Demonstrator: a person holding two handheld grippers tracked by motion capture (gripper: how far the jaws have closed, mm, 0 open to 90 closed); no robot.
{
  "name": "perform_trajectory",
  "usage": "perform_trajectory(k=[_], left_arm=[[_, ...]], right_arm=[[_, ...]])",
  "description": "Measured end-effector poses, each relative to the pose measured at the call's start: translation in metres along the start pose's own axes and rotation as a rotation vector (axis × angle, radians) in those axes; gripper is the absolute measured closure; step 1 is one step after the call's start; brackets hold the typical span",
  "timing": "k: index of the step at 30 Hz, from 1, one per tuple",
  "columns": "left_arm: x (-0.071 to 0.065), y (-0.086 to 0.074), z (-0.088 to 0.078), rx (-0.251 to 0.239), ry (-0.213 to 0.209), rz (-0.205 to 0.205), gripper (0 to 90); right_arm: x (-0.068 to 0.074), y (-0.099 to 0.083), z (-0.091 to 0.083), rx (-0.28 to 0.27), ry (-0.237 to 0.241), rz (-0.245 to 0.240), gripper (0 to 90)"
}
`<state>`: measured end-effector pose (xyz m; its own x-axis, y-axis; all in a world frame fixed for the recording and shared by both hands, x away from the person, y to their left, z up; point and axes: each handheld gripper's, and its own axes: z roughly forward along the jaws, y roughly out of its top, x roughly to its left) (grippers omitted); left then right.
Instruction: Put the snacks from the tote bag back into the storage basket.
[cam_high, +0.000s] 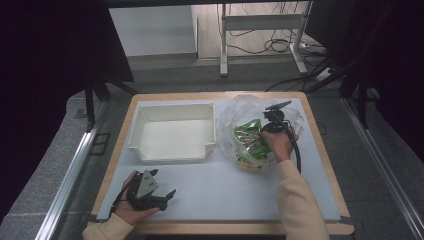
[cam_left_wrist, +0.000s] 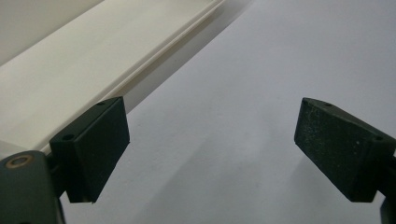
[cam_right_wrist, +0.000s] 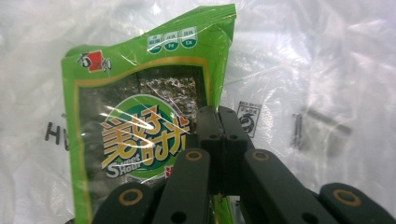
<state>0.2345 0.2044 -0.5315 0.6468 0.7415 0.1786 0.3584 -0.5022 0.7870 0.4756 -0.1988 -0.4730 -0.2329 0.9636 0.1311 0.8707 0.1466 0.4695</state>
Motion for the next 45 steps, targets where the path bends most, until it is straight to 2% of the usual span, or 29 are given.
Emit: perform_trajectory(k=[4,9,14,19,28,31,39,45], left_arm=[[0.000,0.000,0.000,0.002,0.001,0.002,10.2],[0.000,0.000,0.001,0.003,0.001,0.001,10.2],[0.000,0.000,0.001,0.002,0.000,0.001,10.2],[0.000,0.000,0.001,0.003,0.002,0.003,10.2],[0.000,0.000,0.001,0.006,0.006,0.010,10.1],[0.000,0.000,0.001,0.005,0.006,0.010,10.1],[0.000,0.000,0.002,0.008,0.006,0.013,10.0],[0.000,0.000,0.002,0.008,0.007,0.014,10.0]], right_arm=[[-0.002,-0.001,-0.009,-0.028,0.017,-0.005,89.8],[-0.004,-0.001,-0.019,-0.076,0.013,-0.014,89.8],[-0.009,-0.002,-0.029,-0.117,0.036,0.017,89.7],[-0.015,-0.003,-0.042,-0.176,0.048,0.028,89.8],[-0.023,-0.005,-0.060,-0.239,0.073,0.026,89.8],[-0.026,-0.006,-0.066,-0.251,0.085,0.014,89.8],[-0.033,-0.010,-0.083,-0.321,0.125,0.016,89.8],[-0.029,-0.010,-0.086,-0.350,0.151,-0.012,89.8]])
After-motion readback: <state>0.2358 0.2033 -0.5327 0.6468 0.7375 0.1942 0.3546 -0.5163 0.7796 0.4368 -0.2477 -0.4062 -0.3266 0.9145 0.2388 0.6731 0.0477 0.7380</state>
